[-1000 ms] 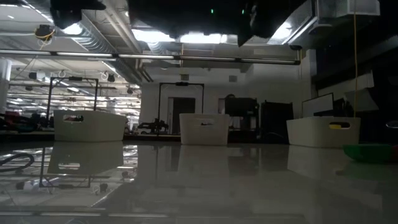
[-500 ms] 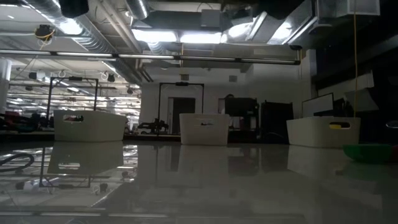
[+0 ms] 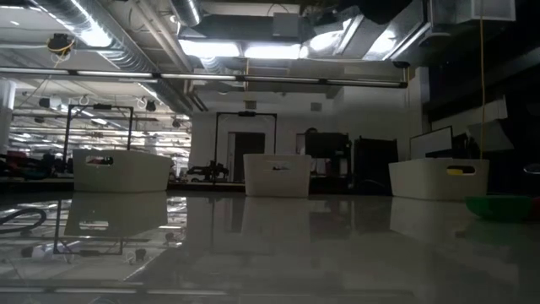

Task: Sort blocks
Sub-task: Put the red block into the bottom left white bin

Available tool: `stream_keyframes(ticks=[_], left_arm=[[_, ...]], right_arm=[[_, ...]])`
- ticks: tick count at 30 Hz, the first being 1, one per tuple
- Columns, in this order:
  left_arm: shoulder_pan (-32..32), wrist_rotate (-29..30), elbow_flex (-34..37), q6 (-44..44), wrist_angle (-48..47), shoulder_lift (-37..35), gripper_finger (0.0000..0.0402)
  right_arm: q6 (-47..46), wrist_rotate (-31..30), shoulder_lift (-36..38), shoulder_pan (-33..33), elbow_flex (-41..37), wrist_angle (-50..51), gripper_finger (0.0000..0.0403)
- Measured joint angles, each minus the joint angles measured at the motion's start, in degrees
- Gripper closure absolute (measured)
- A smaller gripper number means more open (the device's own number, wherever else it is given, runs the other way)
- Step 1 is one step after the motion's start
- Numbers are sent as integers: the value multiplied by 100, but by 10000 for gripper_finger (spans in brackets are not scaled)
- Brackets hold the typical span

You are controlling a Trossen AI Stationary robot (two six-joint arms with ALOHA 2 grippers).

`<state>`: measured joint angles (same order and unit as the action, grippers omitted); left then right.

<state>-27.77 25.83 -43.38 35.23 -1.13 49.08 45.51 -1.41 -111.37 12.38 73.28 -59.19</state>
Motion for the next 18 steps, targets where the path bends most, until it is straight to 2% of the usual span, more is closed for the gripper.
stream_keyframes(ticks=[7,13,18], left_arm=[[5,-150,0,-343,650,217,238],[5,-427,0,-542,1245,343,238],[4,-427,0,-716,1487,422,238]], right_arm=[[69,285,-2,0,0,-288,246],[313,778,-2,0,0,-453,246],[514,856,-2,0,0,-584,246]])
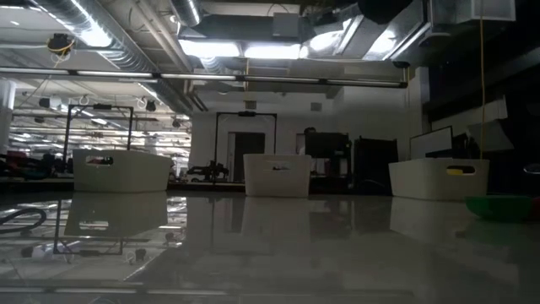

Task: Sort blocks
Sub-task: Put the red block into the bottom left white bin

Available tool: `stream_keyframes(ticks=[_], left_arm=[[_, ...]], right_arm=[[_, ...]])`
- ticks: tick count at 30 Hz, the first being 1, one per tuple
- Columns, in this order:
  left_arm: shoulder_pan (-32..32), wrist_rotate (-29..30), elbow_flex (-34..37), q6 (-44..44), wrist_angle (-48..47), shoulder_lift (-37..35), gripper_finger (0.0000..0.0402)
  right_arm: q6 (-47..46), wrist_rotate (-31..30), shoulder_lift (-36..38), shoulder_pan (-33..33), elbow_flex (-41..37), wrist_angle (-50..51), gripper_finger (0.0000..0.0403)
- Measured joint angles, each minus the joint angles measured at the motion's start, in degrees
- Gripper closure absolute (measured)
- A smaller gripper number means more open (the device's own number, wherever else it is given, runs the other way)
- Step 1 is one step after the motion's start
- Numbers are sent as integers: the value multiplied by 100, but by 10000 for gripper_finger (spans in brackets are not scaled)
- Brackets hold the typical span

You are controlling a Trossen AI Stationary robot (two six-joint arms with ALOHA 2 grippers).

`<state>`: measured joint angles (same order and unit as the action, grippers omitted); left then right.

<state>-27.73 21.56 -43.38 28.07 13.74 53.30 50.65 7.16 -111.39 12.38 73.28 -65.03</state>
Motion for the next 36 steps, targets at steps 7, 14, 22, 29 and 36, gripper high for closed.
stream_keyframes(ticks=[7,14,22,29,36], left_arm=[[2,-2,0,-6,286,223,238],[120,-295,0,-131,733,428,238],[164,-582,2,-394,974,457,238],[164,-621,2,-411,967,465,238],[275,-625,2,-409,1258,758,238]], right_arm=[[198,0,-2,-2,0,-138,246],[234,13,-2,-1,70,-114,246],[235,-1,-2,-4,70,-86,246],[236,-6,-2,-18,70,-132,246],[234,-10,-2,-83,72,-129,246]])
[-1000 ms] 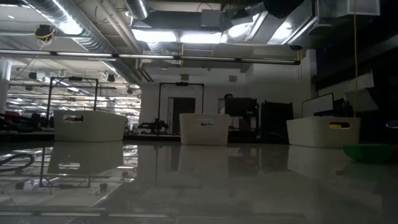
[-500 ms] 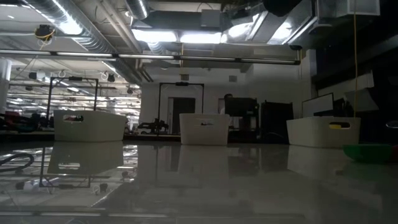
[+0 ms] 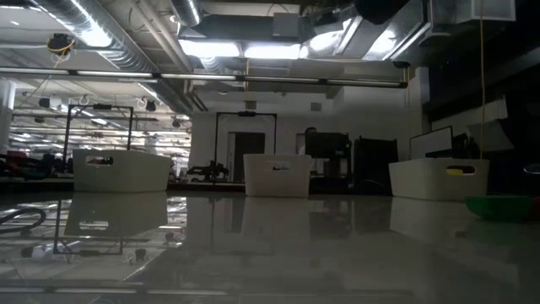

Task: Sort blocks
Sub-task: Put the red block into the bottom left white bin

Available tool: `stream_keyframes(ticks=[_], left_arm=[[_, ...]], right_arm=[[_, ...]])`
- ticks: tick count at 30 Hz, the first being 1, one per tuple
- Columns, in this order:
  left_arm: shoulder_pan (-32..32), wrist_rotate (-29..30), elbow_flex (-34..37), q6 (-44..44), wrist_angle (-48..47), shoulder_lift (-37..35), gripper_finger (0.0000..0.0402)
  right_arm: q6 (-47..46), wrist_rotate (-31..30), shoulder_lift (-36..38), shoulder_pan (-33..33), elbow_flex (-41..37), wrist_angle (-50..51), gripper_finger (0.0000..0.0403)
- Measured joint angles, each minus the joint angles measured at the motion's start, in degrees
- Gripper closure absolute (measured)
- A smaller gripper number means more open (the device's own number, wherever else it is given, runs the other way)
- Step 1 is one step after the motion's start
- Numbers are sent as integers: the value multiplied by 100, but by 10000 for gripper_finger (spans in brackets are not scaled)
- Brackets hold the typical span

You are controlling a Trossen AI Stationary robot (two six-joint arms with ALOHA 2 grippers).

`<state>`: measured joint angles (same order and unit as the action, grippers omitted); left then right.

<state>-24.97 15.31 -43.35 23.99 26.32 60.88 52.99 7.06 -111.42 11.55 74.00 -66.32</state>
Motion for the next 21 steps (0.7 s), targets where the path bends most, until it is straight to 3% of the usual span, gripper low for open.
stream_keyframes(ticks=[13,21], left_arm=[[180,-76,2,4,293,138,241],[177,-83,2,71,322,136,312]], right_arm=[[-4,-10,0,0,4,24,246],[7,-158,0,4,4,37,246]])
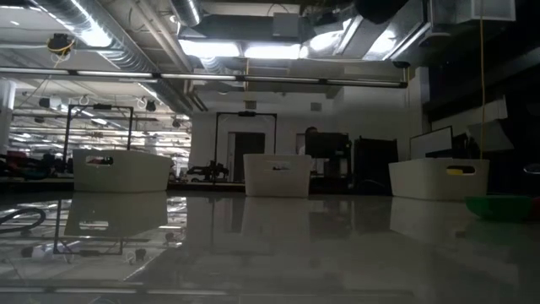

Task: Sort blocks
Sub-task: Put the red block into the bottom left white bin

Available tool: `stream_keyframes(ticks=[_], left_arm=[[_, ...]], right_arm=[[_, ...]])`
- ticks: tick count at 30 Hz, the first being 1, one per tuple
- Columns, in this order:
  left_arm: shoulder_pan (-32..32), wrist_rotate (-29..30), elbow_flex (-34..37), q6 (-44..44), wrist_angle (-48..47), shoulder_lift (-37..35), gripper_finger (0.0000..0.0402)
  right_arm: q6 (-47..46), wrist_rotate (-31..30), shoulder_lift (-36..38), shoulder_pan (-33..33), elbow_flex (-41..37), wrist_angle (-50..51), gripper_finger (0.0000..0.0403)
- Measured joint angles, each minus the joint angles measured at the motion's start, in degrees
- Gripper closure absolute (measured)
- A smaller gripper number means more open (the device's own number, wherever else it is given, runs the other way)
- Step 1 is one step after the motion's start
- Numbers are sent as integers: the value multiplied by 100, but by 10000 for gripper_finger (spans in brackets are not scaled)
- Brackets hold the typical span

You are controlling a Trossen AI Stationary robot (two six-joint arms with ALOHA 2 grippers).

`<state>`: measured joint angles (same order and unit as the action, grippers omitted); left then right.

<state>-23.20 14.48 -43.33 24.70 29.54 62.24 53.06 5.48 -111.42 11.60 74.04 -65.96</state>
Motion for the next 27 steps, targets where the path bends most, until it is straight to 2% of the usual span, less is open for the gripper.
stream_keyframes(ticks=[3,27], left_arm=[[0,0,0,15,2,-4,330],[0,9,0,107,-11,-9,329]], right_arm=[[17,-105,0,0,0,1,246],[-15,-294,0,7,0,6,245]])
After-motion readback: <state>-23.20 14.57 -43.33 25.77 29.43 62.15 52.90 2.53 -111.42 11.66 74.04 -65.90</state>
